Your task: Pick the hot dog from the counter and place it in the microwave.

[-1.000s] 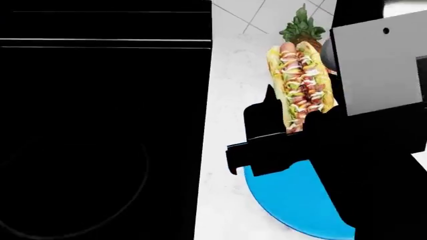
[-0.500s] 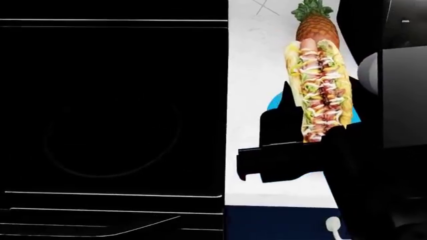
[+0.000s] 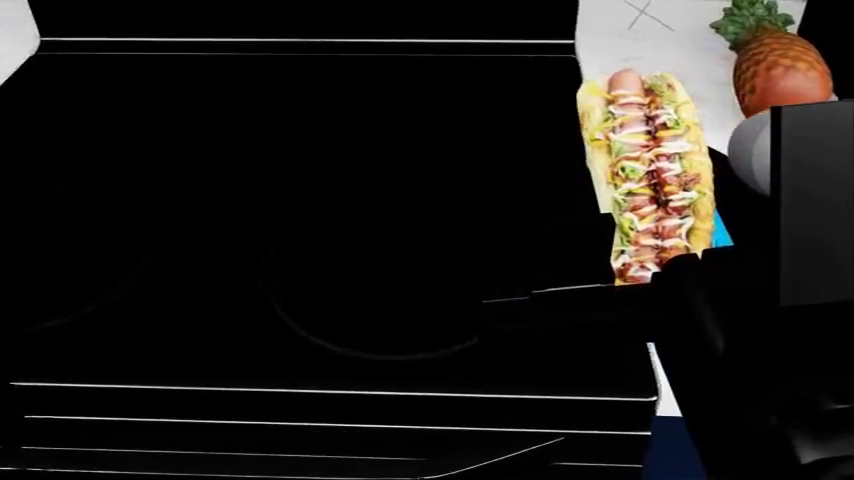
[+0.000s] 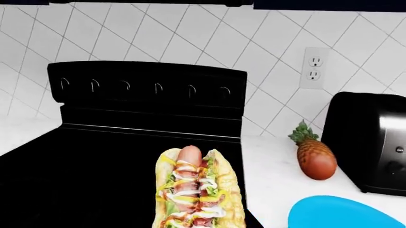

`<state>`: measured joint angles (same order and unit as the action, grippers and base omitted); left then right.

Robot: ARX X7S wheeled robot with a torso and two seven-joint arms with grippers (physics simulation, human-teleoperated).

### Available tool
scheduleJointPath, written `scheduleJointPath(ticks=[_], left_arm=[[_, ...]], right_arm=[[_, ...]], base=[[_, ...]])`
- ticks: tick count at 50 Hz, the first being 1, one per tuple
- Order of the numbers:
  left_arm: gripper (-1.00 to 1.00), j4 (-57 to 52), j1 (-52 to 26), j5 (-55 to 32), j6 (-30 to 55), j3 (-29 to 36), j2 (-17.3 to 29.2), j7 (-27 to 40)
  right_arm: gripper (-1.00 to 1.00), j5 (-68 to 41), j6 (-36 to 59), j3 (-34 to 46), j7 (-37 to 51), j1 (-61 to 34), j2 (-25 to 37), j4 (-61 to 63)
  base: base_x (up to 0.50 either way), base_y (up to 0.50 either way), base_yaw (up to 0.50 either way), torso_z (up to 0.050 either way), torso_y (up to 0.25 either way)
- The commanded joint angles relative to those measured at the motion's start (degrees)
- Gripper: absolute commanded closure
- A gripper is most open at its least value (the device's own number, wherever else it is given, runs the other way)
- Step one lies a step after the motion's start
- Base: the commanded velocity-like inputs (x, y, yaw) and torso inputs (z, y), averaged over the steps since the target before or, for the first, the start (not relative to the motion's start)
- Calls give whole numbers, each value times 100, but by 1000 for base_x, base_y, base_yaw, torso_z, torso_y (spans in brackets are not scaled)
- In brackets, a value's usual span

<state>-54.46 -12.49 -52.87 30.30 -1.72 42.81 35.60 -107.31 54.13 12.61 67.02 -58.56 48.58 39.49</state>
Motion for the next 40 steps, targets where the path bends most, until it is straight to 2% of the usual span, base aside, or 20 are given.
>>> scheduleJointPath(ticks=[1, 40], left_arm=[[-100, -16, -11, -23, -8, 20, 16, 47], [-100, 115, -141, 79, -103, 207, -28, 14]], right_arm=[[100, 87, 69, -1, -82, -21, 12, 26], [100, 34, 77, 164, -102, -252, 10, -19]], base=[[0, 500, 0, 0, 0], [0, 500, 0, 0, 0]])
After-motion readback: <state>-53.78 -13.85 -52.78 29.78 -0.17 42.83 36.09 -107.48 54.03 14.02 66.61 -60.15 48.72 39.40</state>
